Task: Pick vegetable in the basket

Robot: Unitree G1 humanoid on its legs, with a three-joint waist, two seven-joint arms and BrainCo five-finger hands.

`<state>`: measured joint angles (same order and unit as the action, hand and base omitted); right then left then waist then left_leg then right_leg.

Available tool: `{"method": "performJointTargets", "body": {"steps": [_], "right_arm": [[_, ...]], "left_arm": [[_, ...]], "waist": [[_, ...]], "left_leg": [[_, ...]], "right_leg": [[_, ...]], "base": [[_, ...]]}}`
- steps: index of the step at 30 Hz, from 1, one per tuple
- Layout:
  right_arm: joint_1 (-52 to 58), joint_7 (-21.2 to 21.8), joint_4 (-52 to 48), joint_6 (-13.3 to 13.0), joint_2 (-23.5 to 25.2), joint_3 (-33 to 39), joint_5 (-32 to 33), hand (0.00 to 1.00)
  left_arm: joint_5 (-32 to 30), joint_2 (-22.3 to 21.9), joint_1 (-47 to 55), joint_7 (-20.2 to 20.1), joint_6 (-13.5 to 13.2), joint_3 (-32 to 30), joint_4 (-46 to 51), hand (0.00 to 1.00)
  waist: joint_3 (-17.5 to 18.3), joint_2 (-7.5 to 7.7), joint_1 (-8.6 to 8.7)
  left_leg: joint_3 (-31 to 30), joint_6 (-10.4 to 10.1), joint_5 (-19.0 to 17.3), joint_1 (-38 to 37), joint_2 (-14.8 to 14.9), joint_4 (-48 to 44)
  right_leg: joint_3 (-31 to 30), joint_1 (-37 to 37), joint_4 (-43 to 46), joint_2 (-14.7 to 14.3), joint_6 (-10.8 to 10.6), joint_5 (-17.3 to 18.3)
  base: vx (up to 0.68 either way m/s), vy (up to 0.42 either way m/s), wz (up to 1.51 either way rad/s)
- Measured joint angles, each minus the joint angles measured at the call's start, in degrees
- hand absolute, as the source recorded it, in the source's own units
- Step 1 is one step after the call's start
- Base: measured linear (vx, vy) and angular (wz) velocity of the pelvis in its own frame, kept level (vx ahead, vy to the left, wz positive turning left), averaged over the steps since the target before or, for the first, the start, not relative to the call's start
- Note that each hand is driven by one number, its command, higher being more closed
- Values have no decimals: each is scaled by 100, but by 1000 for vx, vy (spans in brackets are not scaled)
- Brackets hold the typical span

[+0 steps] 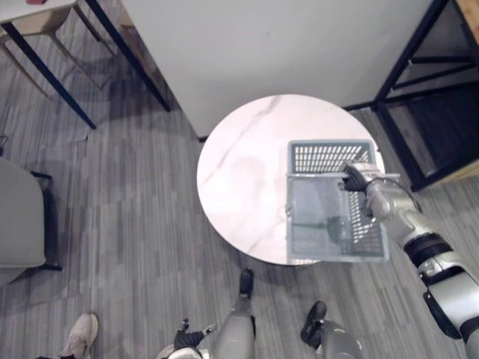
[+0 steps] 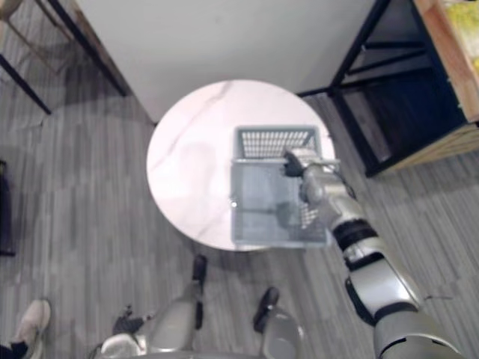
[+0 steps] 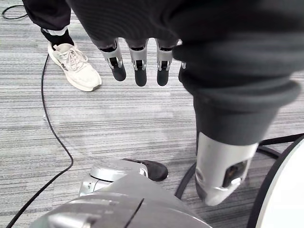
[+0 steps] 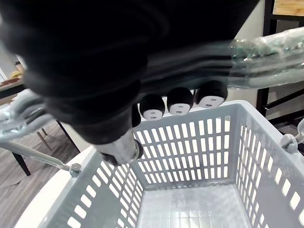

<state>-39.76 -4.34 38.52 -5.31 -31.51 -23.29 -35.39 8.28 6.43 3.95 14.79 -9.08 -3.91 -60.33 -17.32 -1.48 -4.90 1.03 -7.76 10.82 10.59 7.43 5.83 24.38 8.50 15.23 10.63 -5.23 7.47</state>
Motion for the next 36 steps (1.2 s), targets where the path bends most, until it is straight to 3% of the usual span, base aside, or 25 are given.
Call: {"method": "performJointTargets", "body": {"steps": [5,9,17,21,23,26,27,28,29,30,31,32,33,34,35,36], "right_arm": [[1004,124,-1465,-32,-38,292,685,100],[1700,254,-2312,-168,-312,395,937,100],[2779,497,-2886,-402,-480,811,1185,100],[3441,502,-3241,-415,-408,1527,1176,100],[3681,497,-3553,-411,-268,2084,1172,100],[3905,395,-4074,-392,-94,2600,1171,100],[4058,353,-4362,-393,-82,2837,1173,100],[4113,346,-4520,-392,-39,2973,1172,100],[4190,320,-4685,-395,-2,3082,1169,100],[4420,206,-4864,-450,7,3330,1171,100],[4453,201,-4883,-466,10,3384,1171,100],[4528,172,-4959,-504,20,3598,1176,100],[4553,146,-4999,-518,41,3735,1176,100],[4591,103,-5016,-525,101,3992,1174,100],[4634,70,-5012,-479,152,4255,1168,100],[4628,40,-5018,-474,163,4309,1164,100]], "left_arm": [[-72,45,129,-108,99,-311,-10,0],[-202,50,308,-235,113,-331,-11,0],[-483,51,517,-279,215,-440,-36,0],[-749,59,466,-293,218,-362,-130,0],[-878,96,427,-339,223,-302,-220,0],[-978,148,344,-383,229,-322,-343,0],[-1057,173,309,-385,250,-363,-355,0],[-1089,140,303,-391,245,-468,-399,0],[-1089,198,317,-393,241,-558,-382,0],[-1090,299,388,-395,286,-562,-342,0],[-1089,315,413,-396,296,-571,-334,0],[-1091,382,505,-402,309,-612,-305,0],[-1093,444,510,-407,326,-645,-299,0],[-1094,386,484,-463,358,-710,-305,0],[-1095,239,576,-517,360,-729,-317,0],[-1098,199,646,-531,339,-768,-313,0]], "waist": [[421,218,177],[807,234,280],[1059,238,347],[1054,257,487],[1050,265,563],[1017,322,673],[1031,340,681],[1031,300,653],[1036,381,757],[1080,491,936],[1105,519,945],[1205,667,976],[1249,765,976],[1261,717,950],[1304,454,903],[1327,409,906]], "left_leg": [[157,-17,-41,-164,16,4],[226,27,-108,-207,24,4],[603,99,-272,-522,3,4],[787,160,-306,-621,-108,3],[1087,216,-343,-659,-110,1],[1609,301,-452,-806,-34,-38],[2038,526,-526,-906,94,-34],[2270,609,-551,-947,226,1],[2432,622,-552,-1045,232,-6],[2553,626,-572,-1170,205,-11],[2584,622,-575,-1179,206,-10],[2772,613,-580,-1218,196,-37],[2894,575,-597,-1257,168,-56],[2960,470,-676,-1213,255,-218],[3010,525,-773,-1106,466,-440],[3169,578,-788,-1109,501,-422]], "right_leg": [[-145,-88,-75,-18,-18,-13],[-211,-152,-226,-64,-72,-47],[-584,-273,-335,-67,-147,-120],[-871,-157,-92,22,-179,-156],[-1425,105,40,-52,-233,-359],[-1540,479,286,-141,-72,-809],[-1353,531,77,-228,20,-1200],[-1188,510,362,-221,247,-1067],[-994,639,1464,-44,521,-507],[-870,564,2726,245,488,-270],[-869,542,2882,288,484,-278],[-915,465,3251,452,482,-475],[-853,509,3171,432,455,-489],[-755,481,2887,303,530,-562],[-770,197,2314,-30,554,-426],[-770,197,2476,65,631,-282]], "base": [[-2,8,-14],[-14,19,-10],[-1,20,-21],[24,30,-21],[-22,69,-82],[-56,62,-104],[-94,47,-138],[-184,21,-140],[-204,-15,-95],[-194,-23,-59],[-137,-71,-64],[-77,-65,-67],[-143,-98,-106],[-127,-91,-119],[-158,-99,-118],[-133,-97,-98]]}}
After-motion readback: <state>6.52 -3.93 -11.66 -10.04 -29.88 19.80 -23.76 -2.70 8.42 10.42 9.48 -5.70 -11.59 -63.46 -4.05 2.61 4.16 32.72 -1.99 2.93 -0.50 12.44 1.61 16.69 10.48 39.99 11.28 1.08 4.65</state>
